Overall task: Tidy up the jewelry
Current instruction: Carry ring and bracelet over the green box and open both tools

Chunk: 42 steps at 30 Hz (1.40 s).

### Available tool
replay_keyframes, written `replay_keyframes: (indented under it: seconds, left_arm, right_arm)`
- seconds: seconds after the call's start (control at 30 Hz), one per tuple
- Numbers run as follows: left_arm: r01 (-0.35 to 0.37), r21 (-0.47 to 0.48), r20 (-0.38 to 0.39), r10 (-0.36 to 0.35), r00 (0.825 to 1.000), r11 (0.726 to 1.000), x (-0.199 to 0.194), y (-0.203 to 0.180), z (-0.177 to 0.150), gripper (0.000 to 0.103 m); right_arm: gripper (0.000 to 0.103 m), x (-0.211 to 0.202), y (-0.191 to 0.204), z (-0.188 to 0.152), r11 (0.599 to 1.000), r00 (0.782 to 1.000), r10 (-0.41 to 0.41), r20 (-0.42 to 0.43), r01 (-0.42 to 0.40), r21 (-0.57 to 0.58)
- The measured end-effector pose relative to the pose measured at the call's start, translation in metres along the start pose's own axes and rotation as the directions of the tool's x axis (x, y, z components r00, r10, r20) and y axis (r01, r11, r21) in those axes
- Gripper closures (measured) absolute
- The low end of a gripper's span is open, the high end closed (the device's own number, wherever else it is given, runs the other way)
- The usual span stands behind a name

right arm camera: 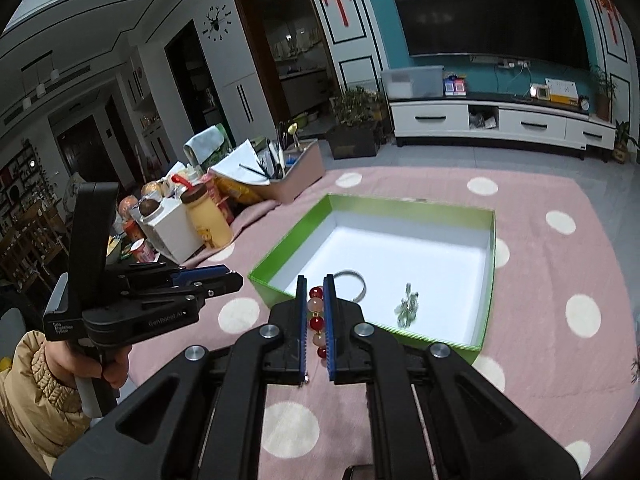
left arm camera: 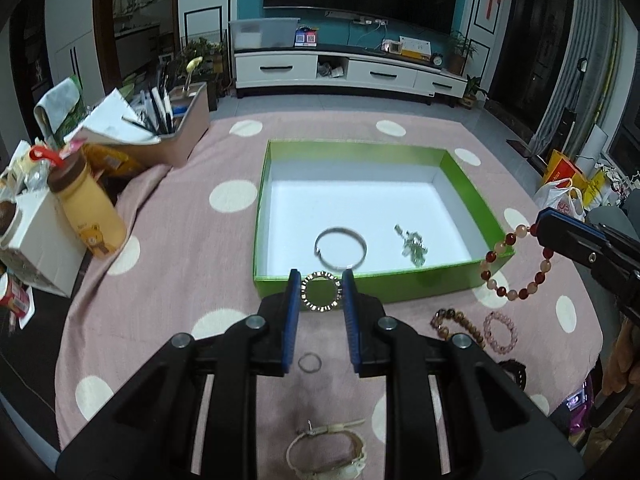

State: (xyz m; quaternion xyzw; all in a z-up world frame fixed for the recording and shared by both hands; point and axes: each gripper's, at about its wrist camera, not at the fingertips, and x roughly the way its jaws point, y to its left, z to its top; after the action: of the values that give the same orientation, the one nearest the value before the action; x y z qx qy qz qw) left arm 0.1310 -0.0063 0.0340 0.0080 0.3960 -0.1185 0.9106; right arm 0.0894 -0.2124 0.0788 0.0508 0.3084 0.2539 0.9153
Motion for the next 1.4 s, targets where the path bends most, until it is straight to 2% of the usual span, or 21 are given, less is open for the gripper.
replay_keyframes:
  seconds: [0.67, 1.4]
  left_arm:
    - [-0.011, 0.039, 0.038, 0.01, 0.999, 0.999, 0.019, -0.01, 0.049, 0.083]
    - [-0.013, 0.075, -0.035, 0.016, 0.999, 0.997, 0.075, -0.019, 0.06, 0.083]
  right_arm:
    - [0.096, 0.021, -0.013, 0.032, 1.0, 0.999, -0.02, 0.03, 0.02, -0.002]
    - [0.096, 0.064, -0.045, 0.029, 0.997, 0.998, -0.047, -0.045, 0.05, 0.054]
